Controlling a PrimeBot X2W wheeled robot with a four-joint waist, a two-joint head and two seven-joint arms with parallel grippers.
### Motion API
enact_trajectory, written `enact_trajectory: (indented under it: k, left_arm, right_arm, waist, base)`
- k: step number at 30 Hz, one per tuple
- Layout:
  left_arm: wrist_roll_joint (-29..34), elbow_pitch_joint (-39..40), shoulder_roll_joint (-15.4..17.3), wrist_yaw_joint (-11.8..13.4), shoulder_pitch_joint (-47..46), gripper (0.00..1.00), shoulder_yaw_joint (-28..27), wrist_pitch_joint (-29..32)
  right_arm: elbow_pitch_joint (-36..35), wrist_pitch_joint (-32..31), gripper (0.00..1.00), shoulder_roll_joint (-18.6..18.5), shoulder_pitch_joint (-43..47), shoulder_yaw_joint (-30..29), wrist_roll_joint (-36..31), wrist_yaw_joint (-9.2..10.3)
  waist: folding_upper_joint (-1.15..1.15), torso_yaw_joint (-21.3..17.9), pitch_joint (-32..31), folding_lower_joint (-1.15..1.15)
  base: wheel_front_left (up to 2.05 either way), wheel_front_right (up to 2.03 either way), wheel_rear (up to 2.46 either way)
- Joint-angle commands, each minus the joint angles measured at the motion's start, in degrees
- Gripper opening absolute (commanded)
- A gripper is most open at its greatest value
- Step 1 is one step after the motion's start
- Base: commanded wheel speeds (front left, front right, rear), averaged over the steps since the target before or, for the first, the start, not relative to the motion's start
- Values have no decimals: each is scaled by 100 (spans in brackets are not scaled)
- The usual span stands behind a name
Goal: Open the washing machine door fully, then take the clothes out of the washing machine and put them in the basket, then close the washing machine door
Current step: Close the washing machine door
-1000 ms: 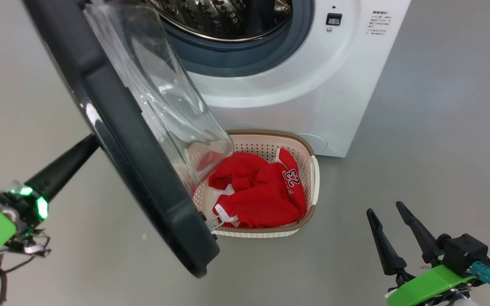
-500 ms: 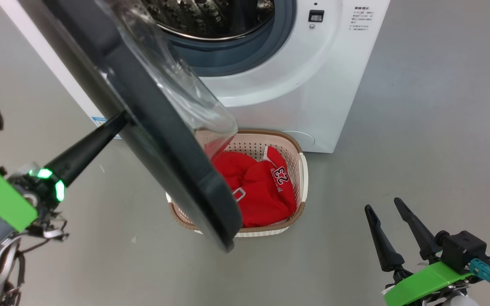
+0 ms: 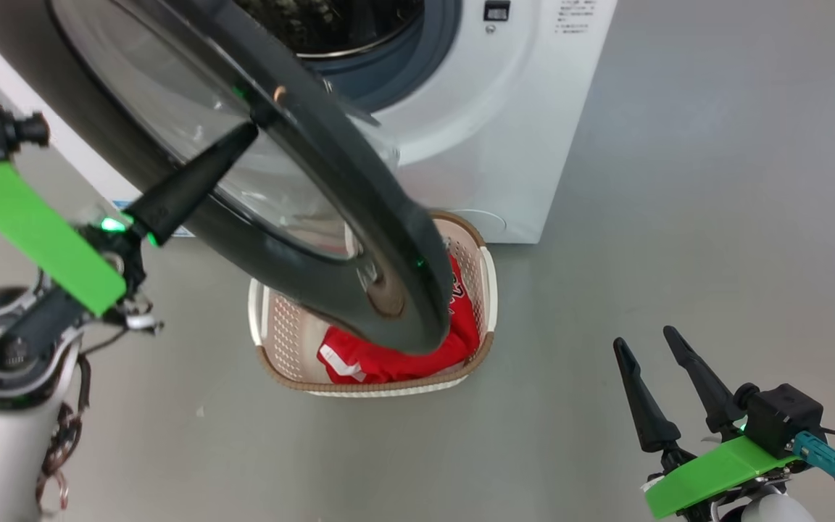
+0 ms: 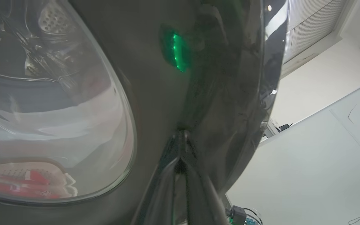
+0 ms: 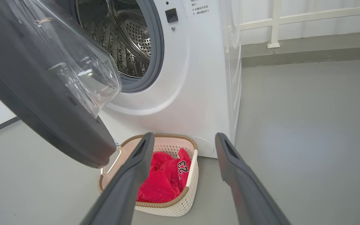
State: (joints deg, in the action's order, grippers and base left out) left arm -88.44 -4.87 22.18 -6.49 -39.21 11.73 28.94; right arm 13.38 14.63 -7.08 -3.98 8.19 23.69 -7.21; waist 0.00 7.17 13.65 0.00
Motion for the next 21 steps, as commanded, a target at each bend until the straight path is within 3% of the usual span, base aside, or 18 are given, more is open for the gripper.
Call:
enact_trajectory:
  k: [1, 21]
  left_arm:
    - [129, -13, 156, 0, -425, 0, -189, -83]
    - [795, -1506, 16, -97, -2013, 0, -187, -909]
  right_arm:
    - [-145, 37, 100, 5, -197, 115, 5, -28]
    - [-192, 37, 100, 174, -628, 72, 14, -28]
  waist:
    - [0, -126, 145, 0]
    - [0, -744, 742, 0]
  base:
    - [0, 0, 0]
    - [0, 0, 0]
